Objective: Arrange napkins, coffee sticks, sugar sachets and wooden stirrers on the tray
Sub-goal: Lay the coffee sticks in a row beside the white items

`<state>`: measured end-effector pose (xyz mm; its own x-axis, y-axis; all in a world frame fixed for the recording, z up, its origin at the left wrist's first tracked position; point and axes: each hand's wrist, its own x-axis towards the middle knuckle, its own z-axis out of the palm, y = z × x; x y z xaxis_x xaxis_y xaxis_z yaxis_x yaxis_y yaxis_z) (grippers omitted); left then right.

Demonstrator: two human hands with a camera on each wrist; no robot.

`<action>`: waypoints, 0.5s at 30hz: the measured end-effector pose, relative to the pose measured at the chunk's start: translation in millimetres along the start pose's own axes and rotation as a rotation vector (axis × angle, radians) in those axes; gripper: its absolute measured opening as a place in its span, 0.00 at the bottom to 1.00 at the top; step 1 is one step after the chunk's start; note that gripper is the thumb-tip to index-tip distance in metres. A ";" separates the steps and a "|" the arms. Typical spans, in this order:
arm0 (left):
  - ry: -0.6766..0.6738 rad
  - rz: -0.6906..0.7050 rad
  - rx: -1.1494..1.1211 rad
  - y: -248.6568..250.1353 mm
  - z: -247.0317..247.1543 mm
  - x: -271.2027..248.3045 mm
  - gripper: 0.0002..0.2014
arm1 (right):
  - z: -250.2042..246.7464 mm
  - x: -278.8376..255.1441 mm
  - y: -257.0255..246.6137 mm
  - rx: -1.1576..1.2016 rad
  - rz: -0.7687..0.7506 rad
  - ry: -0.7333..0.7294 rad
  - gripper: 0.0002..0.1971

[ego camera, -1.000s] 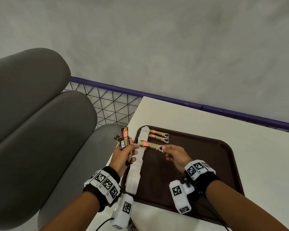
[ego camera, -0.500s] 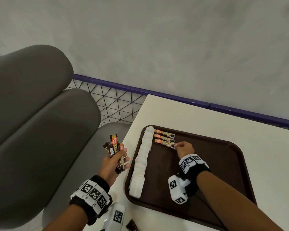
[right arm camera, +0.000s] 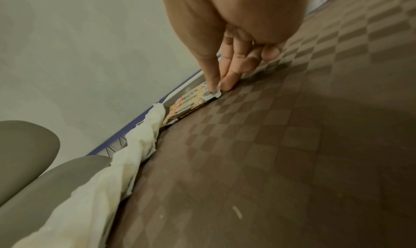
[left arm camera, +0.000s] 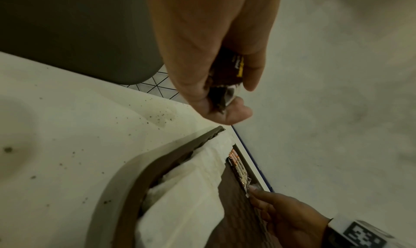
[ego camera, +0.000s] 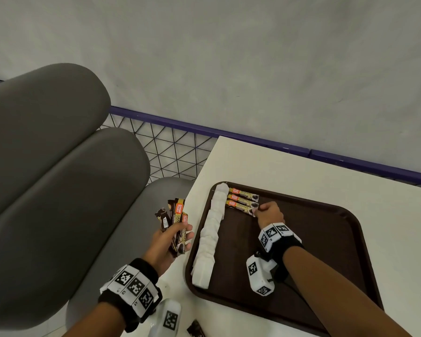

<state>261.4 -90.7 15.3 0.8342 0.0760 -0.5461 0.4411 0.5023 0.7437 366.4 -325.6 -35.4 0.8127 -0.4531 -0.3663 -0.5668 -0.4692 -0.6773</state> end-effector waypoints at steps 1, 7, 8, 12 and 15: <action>-0.002 -0.004 -0.003 -0.3 0.3 -0.2 0.05 | -0.9 -0.6 0.5 0.009 -0.004 -0.005 0.11; -0.055 -0.003 -0.006 1.8 8.5 -5.6 0.07 | -8.2 -10.8 1.1 0.090 -0.139 0.002 0.10; -0.065 -0.004 -0.003 2.2 10.0 -7.0 0.08 | -8.6 -14.6 0.4 0.114 -0.189 -0.003 0.10; -0.088 0.003 -0.015 2.4 16.9 -13.7 0.10 | -7.9 -42.3 -7.9 0.227 -0.360 -0.099 0.13; -0.068 0.009 -0.063 0.4 22.3 -17.5 0.10 | -9.0 -75.8 -17.5 0.254 -0.452 -0.377 0.10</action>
<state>254.4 -111.0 33.7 0.8593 0.0230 -0.5109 0.4140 0.5552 0.7213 313.5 -289.8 9.9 0.9819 0.0663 -0.1772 -0.1452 -0.3365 -0.9304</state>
